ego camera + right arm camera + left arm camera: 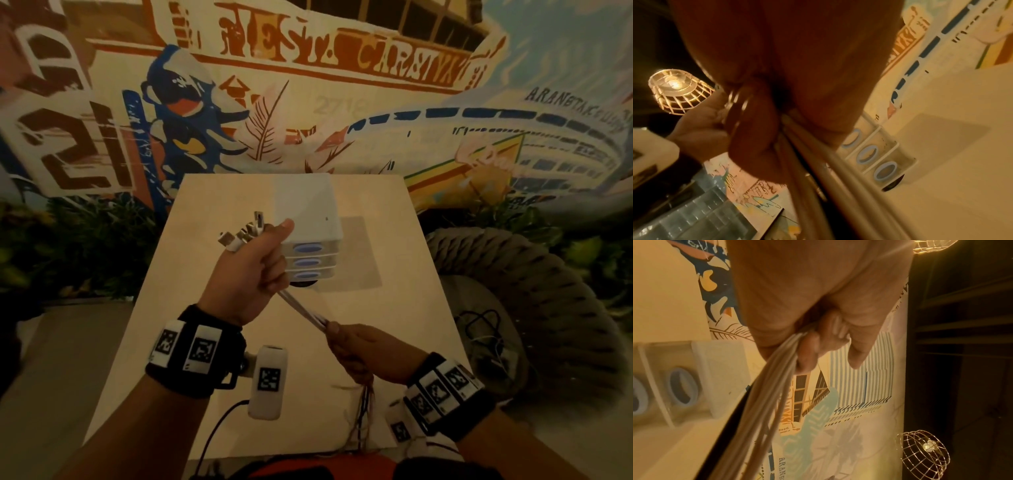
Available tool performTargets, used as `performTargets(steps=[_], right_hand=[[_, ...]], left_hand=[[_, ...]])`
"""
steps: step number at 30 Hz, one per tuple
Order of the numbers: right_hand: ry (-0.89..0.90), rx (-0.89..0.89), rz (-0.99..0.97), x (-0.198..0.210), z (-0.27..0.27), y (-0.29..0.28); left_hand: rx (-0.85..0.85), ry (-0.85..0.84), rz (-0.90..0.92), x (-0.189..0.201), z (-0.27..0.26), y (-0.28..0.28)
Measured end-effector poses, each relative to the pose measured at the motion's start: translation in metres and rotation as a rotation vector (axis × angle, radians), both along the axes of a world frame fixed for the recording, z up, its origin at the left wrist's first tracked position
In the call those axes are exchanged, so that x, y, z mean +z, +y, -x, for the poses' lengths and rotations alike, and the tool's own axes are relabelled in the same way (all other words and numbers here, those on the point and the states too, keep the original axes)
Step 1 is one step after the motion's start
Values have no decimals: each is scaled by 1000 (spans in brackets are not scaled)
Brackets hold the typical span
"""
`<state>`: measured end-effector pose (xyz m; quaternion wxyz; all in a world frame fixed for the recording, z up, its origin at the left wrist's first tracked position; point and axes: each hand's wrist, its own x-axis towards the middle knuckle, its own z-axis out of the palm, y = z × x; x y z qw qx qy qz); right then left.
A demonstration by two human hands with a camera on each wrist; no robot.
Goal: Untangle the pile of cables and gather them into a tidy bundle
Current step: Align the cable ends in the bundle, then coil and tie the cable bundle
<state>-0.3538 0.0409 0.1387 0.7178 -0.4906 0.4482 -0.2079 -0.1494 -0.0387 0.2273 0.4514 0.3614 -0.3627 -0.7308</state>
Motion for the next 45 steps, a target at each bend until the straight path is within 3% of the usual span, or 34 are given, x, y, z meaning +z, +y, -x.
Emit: performTargets(steps=[10, 13, 16, 18, 20, 23, 26, 29, 32, 36, 38, 41, 45], right_hand=[[213, 114, -64, -35, 59, 41], [419, 293, -109, -47, 70, 54], [554, 461, -114, -26, 72, 41], [523, 458, -87, 9, 66, 25], [427, 387, 59, 42, 55, 5], [95, 268, 215, 59, 19, -15], [-147, 75, 76, 51, -16, -17], [-249, 60, 25, 43, -19, -13], [-137, 102, -12, 49, -16, -13], [312, 128, 98, 56, -16, -22], [450, 153, 158, 61, -14, -30], [376, 57, 144, 68, -11, -41], [314, -3, 47, 82, -10, -54]], left_hand=[[49, -40, 89, 8, -14, 5], [-67, -103, 160, 14, 5, 22], [-223, -143, 212, 14, 32, 36], [-310, -150, 291, 15, 42, 38], [-347, -280, 428, 20, 47, 38], [-323, -485, 595, 34, 50, 36], [-248, -420, 517, 43, 36, 22], [-222, -360, 435, 35, 12, 13], [-200, -577, 552, 30, -1, 19], [-202, -747, 719, 26, -8, 24], [-179, -847, 763, 17, -11, 21], [-86, -958, 830, 4, -14, 11], [-254, -1140, 1080, 5, -13, 6]])
